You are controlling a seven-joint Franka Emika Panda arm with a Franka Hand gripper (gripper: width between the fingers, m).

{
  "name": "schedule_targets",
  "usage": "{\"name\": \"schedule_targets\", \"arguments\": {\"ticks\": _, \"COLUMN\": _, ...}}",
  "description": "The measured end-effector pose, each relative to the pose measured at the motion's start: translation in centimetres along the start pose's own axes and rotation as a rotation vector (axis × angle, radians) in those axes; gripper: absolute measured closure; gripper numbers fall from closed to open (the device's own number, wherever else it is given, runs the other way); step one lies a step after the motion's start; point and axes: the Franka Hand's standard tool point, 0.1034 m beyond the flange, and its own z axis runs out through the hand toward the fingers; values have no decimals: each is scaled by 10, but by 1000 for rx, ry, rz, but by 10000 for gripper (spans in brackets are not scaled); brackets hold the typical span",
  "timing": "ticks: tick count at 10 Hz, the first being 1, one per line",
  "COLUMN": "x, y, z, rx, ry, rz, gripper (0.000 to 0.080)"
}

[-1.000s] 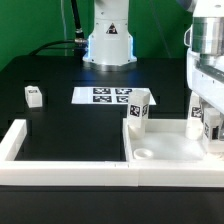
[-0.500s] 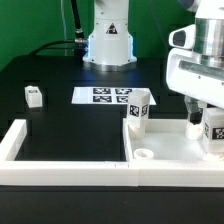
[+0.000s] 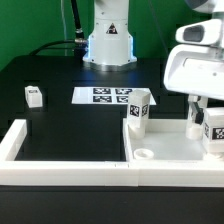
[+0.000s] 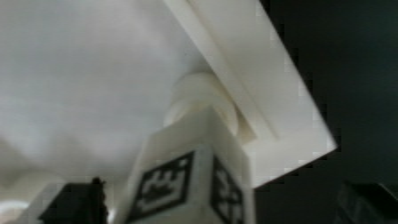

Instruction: Assemble square table

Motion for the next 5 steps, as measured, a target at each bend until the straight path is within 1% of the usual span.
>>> {"name": "schedule_targets", "arguments": {"ticks": 1, "x": 0, "y": 3, "z": 2, "rx": -3, "ry": -2, "rz": -54, "gripper": 150}}
{"name": "schedule_targets", "arguments": {"ticks": 3, "x": 0, "y": 3, "z": 2, "rx": -3, "ry": -2, "rz": -87, "gripper": 150}}
{"name": "schedule_targets", "arguments": {"ticks": 4, "x": 0, "y": 3, "z": 2, "rx": -3, "ry": -3, "rz": -82, "gripper": 252}}
{"name": "schedule_targets", "arguments": {"ticks": 5, "x": 0, "y": 3, "z": 2, "rx": -2, "ry": -3, "rz": -61, "gripper": 389}}
